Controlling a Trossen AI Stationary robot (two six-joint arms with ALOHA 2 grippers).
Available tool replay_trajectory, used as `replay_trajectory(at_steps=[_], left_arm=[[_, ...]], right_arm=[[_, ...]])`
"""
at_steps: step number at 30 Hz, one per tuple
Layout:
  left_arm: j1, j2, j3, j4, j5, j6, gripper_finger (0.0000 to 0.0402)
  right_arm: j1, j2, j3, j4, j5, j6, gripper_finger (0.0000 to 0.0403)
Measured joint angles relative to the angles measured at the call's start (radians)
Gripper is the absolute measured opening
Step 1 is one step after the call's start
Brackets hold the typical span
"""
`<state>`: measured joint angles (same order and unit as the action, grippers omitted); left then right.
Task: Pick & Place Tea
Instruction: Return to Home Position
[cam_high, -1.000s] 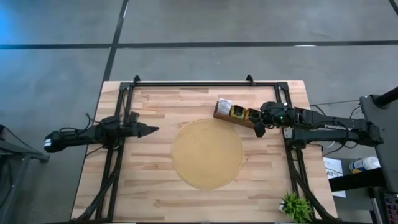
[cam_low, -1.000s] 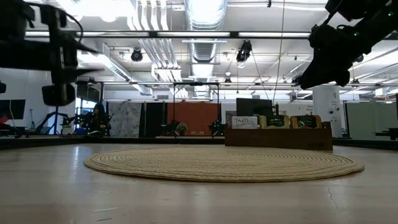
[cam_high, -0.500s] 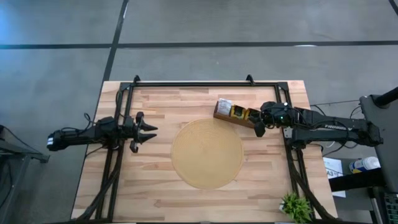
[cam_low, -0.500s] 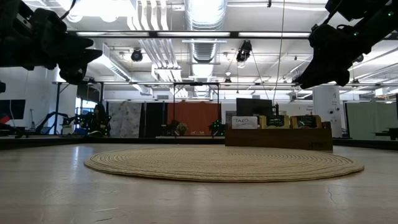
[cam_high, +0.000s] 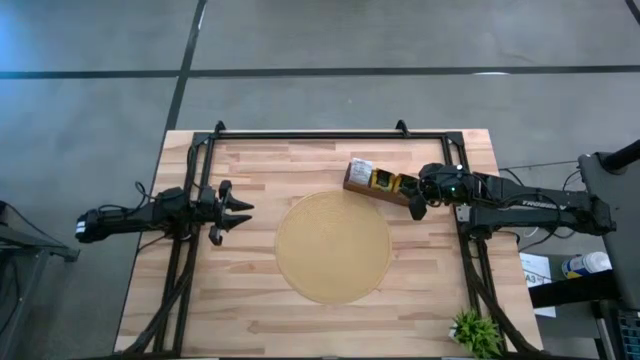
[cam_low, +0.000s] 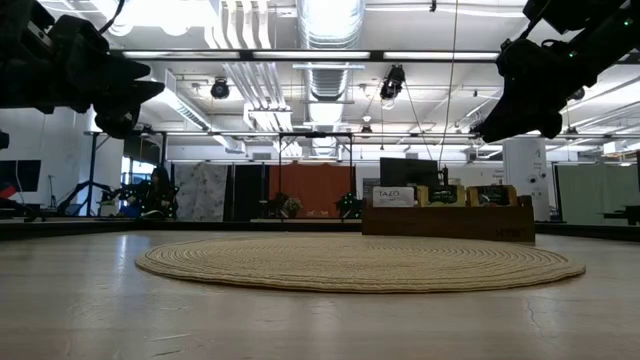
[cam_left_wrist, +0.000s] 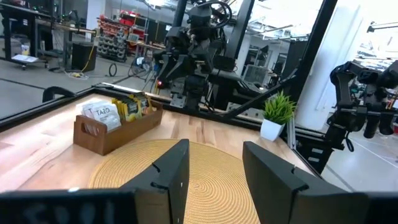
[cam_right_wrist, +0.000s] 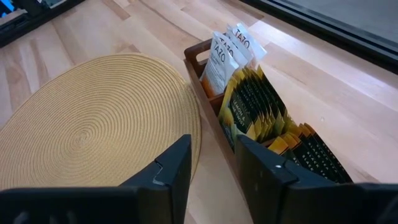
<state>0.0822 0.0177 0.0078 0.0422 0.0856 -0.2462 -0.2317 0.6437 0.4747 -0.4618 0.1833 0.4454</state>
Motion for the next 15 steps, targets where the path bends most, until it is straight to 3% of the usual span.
replay_trajectory(at_steps=[15], left_arm=[[0.000,0.000,-0.001,0.001,-0.001,-0.001,0.0145]], right_arm=[[0.000,0.000,0.000,0.000,0.000,0.000,0.0126]])
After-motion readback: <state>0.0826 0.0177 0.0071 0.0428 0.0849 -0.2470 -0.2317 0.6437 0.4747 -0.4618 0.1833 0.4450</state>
